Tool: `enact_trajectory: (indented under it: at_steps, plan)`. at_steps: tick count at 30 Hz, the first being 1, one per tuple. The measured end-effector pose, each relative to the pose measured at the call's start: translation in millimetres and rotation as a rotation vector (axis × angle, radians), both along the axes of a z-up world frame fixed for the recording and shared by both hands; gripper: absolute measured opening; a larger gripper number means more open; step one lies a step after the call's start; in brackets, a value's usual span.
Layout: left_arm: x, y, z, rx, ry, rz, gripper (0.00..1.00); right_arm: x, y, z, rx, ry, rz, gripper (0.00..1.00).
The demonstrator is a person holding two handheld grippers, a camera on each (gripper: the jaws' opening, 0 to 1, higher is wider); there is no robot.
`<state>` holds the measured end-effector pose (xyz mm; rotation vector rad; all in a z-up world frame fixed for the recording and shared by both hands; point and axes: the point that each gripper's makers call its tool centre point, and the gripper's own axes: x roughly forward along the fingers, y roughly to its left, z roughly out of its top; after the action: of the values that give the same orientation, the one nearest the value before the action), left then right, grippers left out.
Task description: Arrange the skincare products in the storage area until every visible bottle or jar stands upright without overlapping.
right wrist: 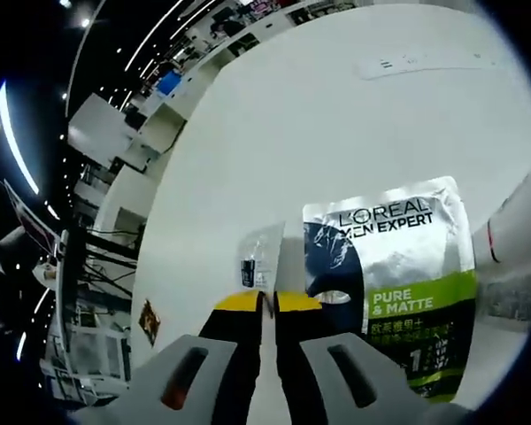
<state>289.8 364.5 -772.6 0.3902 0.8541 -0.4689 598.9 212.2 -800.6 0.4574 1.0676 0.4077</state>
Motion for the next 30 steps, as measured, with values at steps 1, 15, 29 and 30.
enact_trajectory:
  at_steps: [1,15,29,30]
  plan:
    - [0.5,0,0.8,-0.002,-0.004,0.000,0.20,1,-1,0.8,-0.007,-0.009,-0.004,0.06]
    - [0.6,0,-0.4,0.005,-0.002,-0.006,0.20,1,-10,9.0,-0.072,-0.078,0.009,0.08]
    - [-0.6,1,-1.7,0.011,0.006,-0.004,0.20,23,43,9.8,-0.432,-0.386,0.528,0.13]
    - [-0.8,2,-1.8,0.012,0.008,-0.003,0.20,26,42,4.1,-0.469,-0.383,0.561,0.15]
